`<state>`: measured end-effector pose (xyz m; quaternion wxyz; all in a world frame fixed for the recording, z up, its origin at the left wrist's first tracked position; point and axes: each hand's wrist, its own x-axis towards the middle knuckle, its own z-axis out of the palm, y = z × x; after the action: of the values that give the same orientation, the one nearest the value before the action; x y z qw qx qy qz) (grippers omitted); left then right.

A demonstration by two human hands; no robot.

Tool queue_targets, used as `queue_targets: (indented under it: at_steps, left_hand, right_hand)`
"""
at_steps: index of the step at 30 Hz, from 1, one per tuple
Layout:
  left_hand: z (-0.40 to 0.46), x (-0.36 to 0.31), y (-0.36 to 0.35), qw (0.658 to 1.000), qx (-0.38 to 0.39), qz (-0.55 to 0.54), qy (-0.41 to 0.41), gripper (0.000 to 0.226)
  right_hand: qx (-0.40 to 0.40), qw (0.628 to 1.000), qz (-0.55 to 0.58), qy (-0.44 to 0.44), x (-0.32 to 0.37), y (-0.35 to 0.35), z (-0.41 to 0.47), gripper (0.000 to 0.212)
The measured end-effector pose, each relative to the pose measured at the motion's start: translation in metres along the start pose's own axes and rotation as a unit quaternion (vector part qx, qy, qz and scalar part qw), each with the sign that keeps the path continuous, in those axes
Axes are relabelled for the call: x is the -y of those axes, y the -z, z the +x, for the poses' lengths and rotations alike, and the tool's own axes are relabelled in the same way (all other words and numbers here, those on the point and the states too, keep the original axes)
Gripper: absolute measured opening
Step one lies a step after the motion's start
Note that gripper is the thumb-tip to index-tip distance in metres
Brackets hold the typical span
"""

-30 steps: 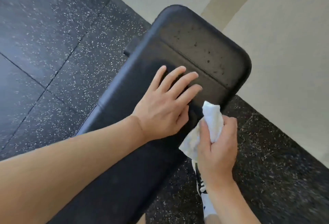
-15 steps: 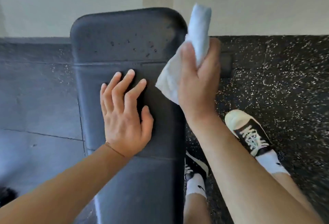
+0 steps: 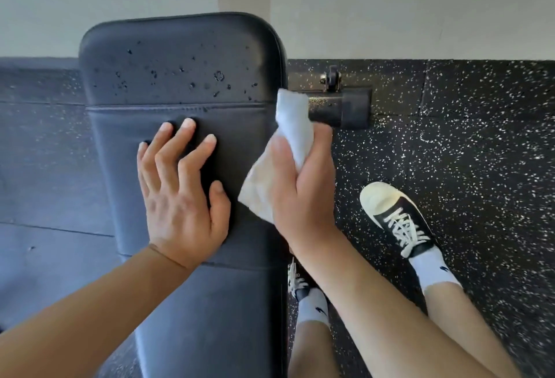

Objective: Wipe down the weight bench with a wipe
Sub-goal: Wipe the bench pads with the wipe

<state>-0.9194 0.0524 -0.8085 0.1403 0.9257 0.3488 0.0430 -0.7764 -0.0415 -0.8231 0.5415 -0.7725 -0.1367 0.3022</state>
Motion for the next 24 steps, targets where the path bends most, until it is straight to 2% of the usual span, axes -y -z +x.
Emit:
queue_targets:
  at_steps: [3, 5, 9, 13, 17, 24]
  left_hand:
    - [0.000, 0.002, -0.001, 1.000, 0.002, 0.004, 0.004, 0.050]
    - [0.000, 0.002, -0.002, 1.000, 0.001, 0.007, 0.006, 0.049]
    - [0.001, -0.001, 0.000, 1.000, 0.004, 0.003, 0.014, 0.050]
    - [0.000, 0.000, -0.001, 1.000, 0.000, 0.003, 0.011, 0.051]
    - [-0.001, 0.001, -0.002, 1.000, 0.000, 0.007, 0.008, 0.052]
    - [0.000, 0.005, -0.002, 1.000, 0.004, -0.001, -0.012, 0.051]
  right_hand:
    - [-0.067, 0.997, -0.011, 0.020, 0.027, -0.017, 0.077, 0.018]
    - [-0.085, 0.996, -0.017, 0.032, 0.037, -0.023, 0.095, 0.023]
    - [-0.041, 0.999, -0.028, 0.016, 0.022, -0.011, 0.043, 0.017]
    - [0.002, 0.999, -0.017, -0.044, -0.009, 0.003, -0.040, 0.015]
    - [-0.007, 0.999, -0.018, -0.037, -0.016, 0.002, -0.058, 0.015]
    - [-0.101, 0.995, 0.008, 0.011, 0.020, -0.018, 0.042, 0.019]
